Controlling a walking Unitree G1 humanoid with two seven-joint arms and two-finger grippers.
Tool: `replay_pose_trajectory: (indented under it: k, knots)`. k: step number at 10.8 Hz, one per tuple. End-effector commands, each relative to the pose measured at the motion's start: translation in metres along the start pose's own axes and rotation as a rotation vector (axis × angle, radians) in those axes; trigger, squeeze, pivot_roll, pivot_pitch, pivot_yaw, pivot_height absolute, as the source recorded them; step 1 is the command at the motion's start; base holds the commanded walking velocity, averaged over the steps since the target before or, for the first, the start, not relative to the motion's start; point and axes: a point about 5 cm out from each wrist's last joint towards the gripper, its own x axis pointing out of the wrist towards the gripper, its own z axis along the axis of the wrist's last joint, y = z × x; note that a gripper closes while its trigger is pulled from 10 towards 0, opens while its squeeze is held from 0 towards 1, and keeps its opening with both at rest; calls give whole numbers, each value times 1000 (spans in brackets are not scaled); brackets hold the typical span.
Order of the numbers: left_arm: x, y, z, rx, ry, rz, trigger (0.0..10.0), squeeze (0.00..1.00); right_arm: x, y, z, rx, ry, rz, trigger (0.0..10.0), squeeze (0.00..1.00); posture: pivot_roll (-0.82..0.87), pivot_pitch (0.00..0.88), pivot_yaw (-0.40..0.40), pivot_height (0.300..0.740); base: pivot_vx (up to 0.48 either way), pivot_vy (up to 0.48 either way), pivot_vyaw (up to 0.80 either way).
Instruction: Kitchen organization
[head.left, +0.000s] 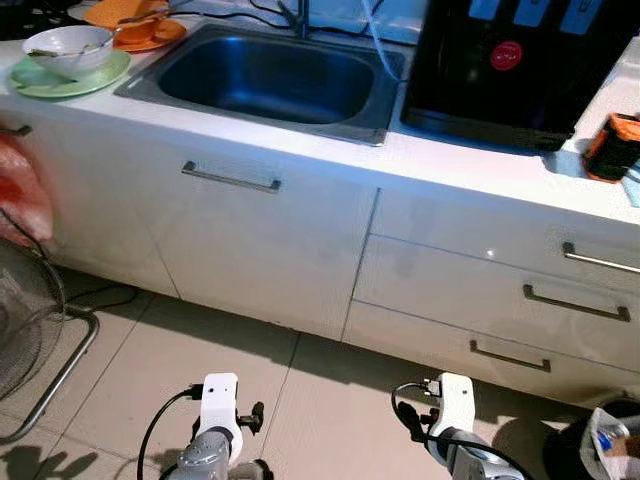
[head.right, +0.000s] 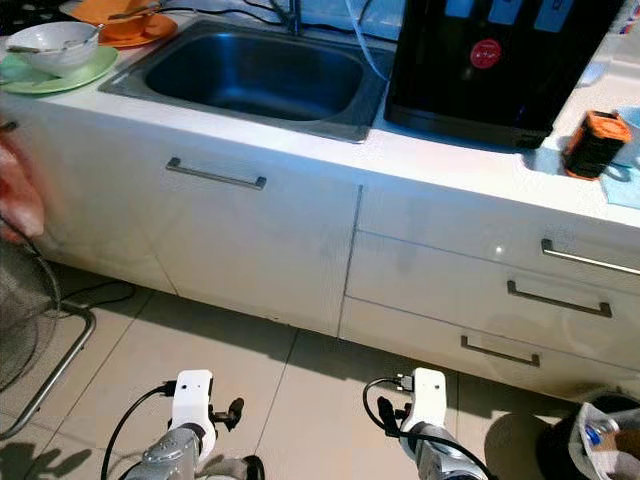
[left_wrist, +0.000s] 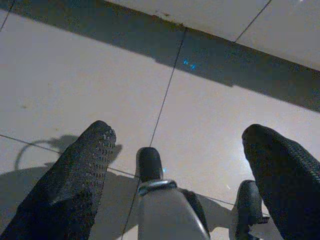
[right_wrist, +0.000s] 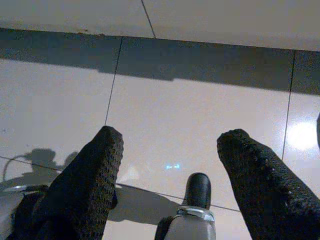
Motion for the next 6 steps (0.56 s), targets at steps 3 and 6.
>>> replay_pose_trajectory:
  k: [3,6]
  knots:
    - [-1,3,-5,-23,22,18,10000,0,-1,-2,-7,16,26,-2,10000,0,8,84,-27,740,0,358,0]
    - [-1,3,-6,-25,26,18,10000,0,-2,-2,-9,21,44,-7,10000,0,9,87,-28,740,0,450,-196]
